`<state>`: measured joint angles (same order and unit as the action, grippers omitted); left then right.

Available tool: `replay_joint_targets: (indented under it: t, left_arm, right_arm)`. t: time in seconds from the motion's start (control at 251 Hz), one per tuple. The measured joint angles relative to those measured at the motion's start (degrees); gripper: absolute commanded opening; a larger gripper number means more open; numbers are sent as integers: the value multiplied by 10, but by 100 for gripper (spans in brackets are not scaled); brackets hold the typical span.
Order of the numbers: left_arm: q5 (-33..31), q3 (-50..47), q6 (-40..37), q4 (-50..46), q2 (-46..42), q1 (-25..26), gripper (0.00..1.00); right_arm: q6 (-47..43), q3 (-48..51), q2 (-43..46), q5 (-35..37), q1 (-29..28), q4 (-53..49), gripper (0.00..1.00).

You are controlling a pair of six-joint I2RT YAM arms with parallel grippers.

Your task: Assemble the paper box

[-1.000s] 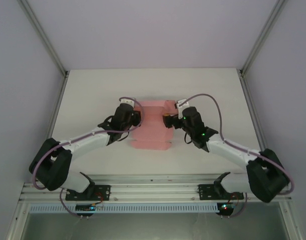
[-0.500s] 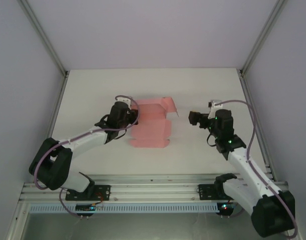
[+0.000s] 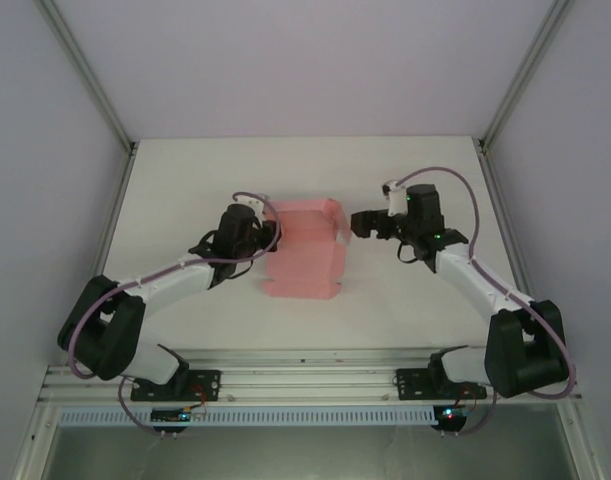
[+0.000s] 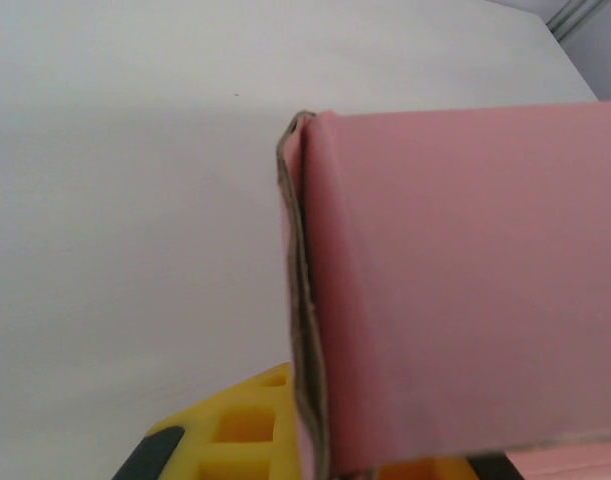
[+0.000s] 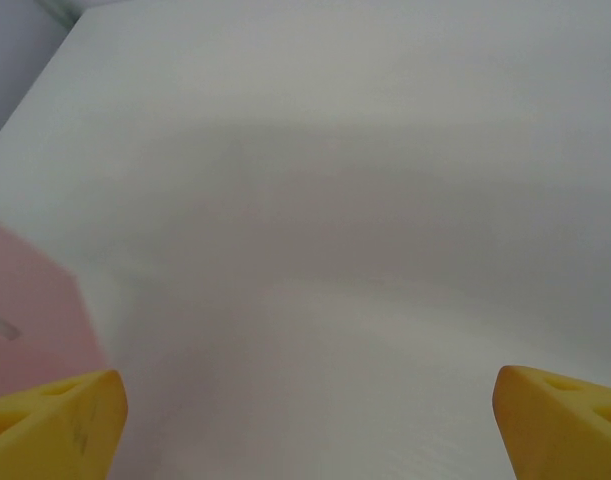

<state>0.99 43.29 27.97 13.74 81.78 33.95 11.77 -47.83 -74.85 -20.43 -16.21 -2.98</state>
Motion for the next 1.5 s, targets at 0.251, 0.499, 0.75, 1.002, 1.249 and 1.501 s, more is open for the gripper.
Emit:
replay_joint_targets:
  t: [0.251, 0.499, 0.75, 1.002, 1.249, 1.501]
  left_arm:
    - [-7, -1, 0, -5, 3, -7, 0]
    - [-23, -7, 1, -20, 9, -11, 0]
    - [-32, -7, 2, -25, 7, -4, 0]
    - [-32, -7, 2, -25, 0, -1, 0]
    - [-26, -7, -1, -25, 0, -1, 0]
    - [-19, -7, 0, -25, 0, -1, 0]
  right_arm:
    - [-4, -14, -30, 52, -90, 1, 96]
    - [4, -31, -63, 171, -131, 1, 96]
    - [5, -23, -17, 211, -132, -38, 96]
    - [-32, 2, 88, 168, -63, -95, 89]
    - [-95, -3, 86, 50, -63, -100, 85]
    - [-138, -55, 19, 30, -101, -99, 79]
